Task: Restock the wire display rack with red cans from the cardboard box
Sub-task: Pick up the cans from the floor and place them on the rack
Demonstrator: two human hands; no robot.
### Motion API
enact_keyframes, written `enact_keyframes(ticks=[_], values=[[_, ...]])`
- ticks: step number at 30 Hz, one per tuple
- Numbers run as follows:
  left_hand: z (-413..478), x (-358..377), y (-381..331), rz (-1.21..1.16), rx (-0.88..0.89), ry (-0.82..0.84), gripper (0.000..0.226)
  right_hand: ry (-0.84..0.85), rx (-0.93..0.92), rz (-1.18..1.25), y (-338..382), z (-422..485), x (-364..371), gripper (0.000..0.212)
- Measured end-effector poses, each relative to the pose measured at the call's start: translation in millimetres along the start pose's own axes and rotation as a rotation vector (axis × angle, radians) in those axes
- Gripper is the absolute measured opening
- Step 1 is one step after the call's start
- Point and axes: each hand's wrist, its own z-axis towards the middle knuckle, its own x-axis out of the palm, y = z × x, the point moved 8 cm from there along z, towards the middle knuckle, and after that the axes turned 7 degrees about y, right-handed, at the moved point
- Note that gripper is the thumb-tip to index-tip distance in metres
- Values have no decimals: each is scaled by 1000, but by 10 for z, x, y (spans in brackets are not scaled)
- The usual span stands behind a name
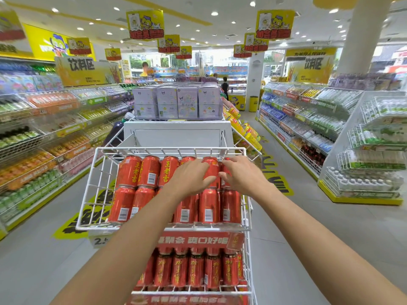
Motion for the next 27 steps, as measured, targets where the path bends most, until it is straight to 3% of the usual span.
enact_keyframes(ticks=[4, 12, 19, 27], values=[[-538, -23, -130, 134, 68, 48, 53, 55, 62, -64, 117, -529, 27, 57], [-1555, 454, -326, 117, 148, 112, 58, 172, 165, -80, 455, -1598, 456, 67], [-1853, 1077, -544, 9, 172, 178, 59, 253, 146, 11, 526, -2019, 1022, 56], [-2004, 2585, -601, -49, 57, 411, 58, 368, 87, 153, 240, -2142, 2477, 56]])
